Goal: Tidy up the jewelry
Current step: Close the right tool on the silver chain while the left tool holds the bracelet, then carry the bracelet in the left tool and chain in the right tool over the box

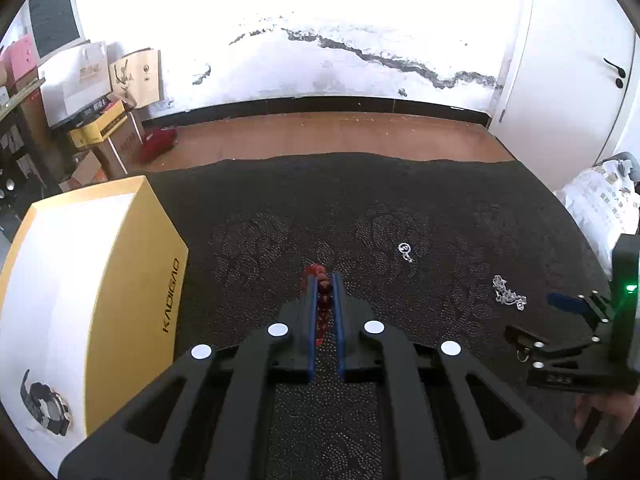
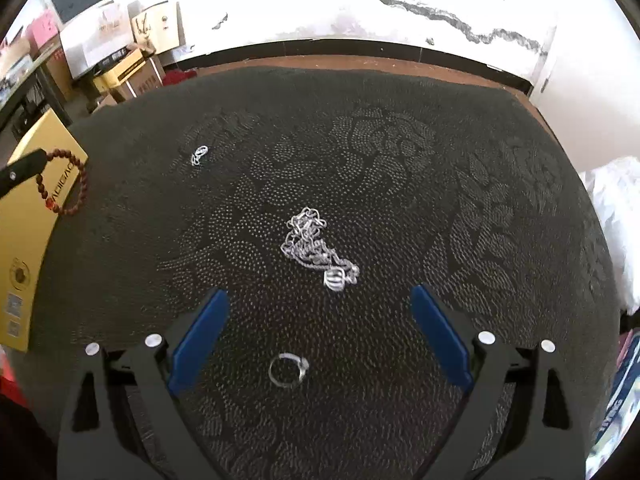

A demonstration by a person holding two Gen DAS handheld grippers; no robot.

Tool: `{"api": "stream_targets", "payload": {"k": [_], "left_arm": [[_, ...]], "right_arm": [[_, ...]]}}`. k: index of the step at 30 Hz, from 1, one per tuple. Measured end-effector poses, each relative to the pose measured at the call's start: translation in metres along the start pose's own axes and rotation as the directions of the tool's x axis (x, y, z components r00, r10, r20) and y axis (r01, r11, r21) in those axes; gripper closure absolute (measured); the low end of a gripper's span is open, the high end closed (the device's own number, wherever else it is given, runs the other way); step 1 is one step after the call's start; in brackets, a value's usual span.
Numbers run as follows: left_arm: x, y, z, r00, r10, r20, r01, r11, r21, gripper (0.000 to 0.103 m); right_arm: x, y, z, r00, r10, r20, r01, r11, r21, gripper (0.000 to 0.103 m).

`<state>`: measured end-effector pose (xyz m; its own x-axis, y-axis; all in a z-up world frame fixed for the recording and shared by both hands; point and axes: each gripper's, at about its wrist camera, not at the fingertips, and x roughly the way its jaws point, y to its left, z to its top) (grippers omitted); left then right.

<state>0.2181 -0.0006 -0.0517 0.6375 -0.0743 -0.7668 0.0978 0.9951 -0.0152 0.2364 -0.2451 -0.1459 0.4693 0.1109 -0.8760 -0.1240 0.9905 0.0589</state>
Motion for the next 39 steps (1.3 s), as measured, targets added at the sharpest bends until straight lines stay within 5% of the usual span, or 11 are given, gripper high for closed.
{"api": "stream_targets", "payload": {"k": [5, 7, 9, 15, 25, 39], "left_arm": [[0.003, -0.001, -0.002, 1.000, -0.004, -0.012, 0.004, 1.000, 0.002, 0.096], [0.002, 0.000, -0.004, 1.000, -0.005, -0.013, 0.005, 1.000, 0.001, 0.096], [0.002, 0.002, -0.004, 1.000, -0.003, -0.015, 0.003, 1.000, 0.000, 0.096], [0.001, 0.002, -0.004, 1.000, 0.001, -0.022, -0.001, 1.000, -0.001, 0.096], [-0.003, 0.003, 0.000, 0.999, -0.012, -0.035, 0.012, 1.000, -0.005, 0.096], [-0.072, 0.033, 0.016, 0.996, -0.066, -0.059, 0.062, 0.995, -0.072, 0.096]], "right_arm": [[0.021, 0.009, 0.004, 1.000, -0.028, 0.002, 0.028, 0.999, -0.047, 0.013], [0.021, 0.007, 0.008, 1.000, -0.019, 0.004, 0.020, 0.999, -0.034, 0.021], [0.020, 0.004, 0.012, 1.000, -0.020, 0.012, 0.020, 0.999, -0.030, 0.046], [0.019, 0.013, 0.017, 1.000, 0.007, 0.006, -0.006, 0.998, -0.068, 0.092], [-0.009, 0.014, 0.025, 0.998, 0.030, 0.050, -0.028, 0.999, -0.039, 0.093], [-0.134, 0.069, 0.051, 0.987, 0.105, 0.119, -0.094, 0.991, -0.093, 0.093]]}}
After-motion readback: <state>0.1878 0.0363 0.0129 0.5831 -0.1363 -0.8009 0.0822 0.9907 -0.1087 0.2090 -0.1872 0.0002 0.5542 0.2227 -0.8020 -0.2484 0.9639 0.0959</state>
